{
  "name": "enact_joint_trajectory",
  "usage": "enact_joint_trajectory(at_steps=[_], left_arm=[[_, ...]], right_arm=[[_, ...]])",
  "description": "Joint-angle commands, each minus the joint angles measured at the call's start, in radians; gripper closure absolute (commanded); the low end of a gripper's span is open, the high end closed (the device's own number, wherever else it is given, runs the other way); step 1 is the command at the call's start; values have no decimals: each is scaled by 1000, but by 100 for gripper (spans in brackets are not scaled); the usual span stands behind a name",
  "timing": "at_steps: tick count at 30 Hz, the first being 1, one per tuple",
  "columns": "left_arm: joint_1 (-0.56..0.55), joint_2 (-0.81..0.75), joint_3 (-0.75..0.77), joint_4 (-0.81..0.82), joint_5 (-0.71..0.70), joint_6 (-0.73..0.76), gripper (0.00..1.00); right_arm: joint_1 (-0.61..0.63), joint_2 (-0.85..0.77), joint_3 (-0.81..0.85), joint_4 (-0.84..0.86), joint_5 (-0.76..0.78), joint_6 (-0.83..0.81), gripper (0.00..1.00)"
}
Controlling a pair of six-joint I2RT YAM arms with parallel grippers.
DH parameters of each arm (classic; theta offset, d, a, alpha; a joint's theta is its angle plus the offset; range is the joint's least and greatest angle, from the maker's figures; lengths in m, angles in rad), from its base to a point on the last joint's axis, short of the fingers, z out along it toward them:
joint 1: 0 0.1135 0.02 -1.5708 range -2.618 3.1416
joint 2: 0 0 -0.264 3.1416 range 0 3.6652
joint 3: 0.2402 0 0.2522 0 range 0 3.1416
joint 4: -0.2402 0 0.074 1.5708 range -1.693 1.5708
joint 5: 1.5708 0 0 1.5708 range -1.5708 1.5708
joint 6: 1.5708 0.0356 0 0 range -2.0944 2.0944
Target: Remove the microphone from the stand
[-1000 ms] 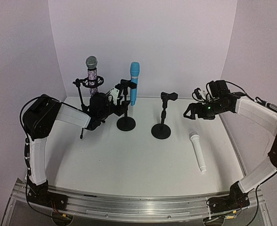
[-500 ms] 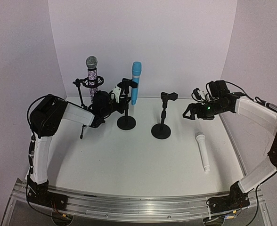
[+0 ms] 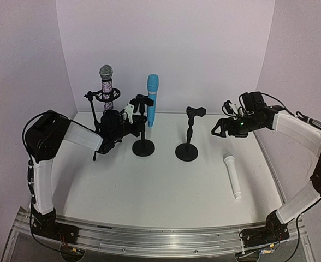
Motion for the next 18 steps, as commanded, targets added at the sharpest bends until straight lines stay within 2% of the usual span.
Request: enact_joint_trajectory(at_steps=[1,6,9,14,18], left_arm=[[-90,-222,-137,69,-114,-39,100],[-222,-340,-325,128,-247,-47,100],[-265,-360,-365,132,-282,-96,100],[-336,-368,-445,279,-311,-89,100],[-364,-345,-448,338,-343,-115,100]], right_arm=[[8,6,62,22,-26,-6,6],[31,-18,63,34,-21,-10,6],[40,-38,62,35,-23,-13,6],[58,-80,45,35,-27,-7,6],[72,-113,26,35,-25,-3,6]])
